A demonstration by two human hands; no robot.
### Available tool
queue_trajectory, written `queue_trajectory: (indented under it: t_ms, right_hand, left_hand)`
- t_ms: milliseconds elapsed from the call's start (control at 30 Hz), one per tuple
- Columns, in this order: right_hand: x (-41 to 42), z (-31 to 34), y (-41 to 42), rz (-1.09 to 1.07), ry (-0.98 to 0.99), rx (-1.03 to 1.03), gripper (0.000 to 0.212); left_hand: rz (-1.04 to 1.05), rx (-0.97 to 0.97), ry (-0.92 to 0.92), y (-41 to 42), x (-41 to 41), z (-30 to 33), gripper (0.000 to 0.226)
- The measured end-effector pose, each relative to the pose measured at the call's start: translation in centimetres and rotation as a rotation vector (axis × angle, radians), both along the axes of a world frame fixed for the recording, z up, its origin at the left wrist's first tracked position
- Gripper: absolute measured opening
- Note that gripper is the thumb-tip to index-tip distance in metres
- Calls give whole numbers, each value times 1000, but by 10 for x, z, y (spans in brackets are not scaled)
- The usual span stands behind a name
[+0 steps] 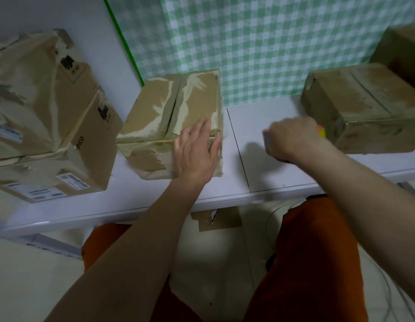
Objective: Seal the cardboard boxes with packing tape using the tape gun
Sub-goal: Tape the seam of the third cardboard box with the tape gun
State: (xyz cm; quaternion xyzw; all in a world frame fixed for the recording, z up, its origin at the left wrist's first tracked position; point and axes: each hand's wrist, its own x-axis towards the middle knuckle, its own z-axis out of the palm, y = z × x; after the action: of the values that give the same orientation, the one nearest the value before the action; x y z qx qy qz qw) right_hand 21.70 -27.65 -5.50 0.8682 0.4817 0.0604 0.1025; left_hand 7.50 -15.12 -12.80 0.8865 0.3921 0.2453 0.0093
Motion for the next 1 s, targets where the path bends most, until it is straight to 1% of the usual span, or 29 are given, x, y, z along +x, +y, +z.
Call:
queue_trajectory:
  t_ms: [100,200,400,500,567,600,633,667,733,767,800,833,900,933,1000]
  right_hand:
    - [25,-29,-12,-85,75,92,34]
    - [29,-52,-4,-91,128,218,33]
    - [26,-85,13,-124,206,270,28]
    - [24,-100,15,-137,358,255,36]
    - [20,-101,18,-204,449,252,38]
    - [16,-98,19,-238,450,307,39]
    - [9,-94,21,-250,418,433,37]
    - [-1,-90,23,-227,385,632,32]
    - [-36,-81,23,-61,383,1107,17]
    - [-58,-77,24,42,444,1255,15]
    - [-80,-76,28,136,520,1306,19]
    - [-100,-78,33,205,594,1280,28]
    - [-124,-82,46,225,690,1146,43]
    - [-129,-84,54,202,701,1093,48]
    - [-131,-84,67,170,684,1049,52]
  left_hand:
    - [-3,34,2,2,1,-2,55]
    - [23,29,27,0,4,0,58]
    - [-4,24,61,0,0,4,72]
    - [-4,31,114,1,-1,5,82]
    - [-15,15,115,1,-3,6,89]
    - [-30,-1,107,1,-5,6,91]
    - [-56,-12,92,1,-7,6,92]
    - [-93,-13,72,2,-11,5,91]
    - [-175,17,15,5,-18,-1,84]
    - [-195,48,-17,7,-22,-7,77]
    - [-190,89,-49,9,-26,-12,68]
    - [-168,128,-72,10,-28,-18,60]
    - [-148,180,-89,12,-31,-26,51]
    - [-164,193,-103,13,-32,-28,50]
    - [-208,191,-145,19,-32,-29,47]
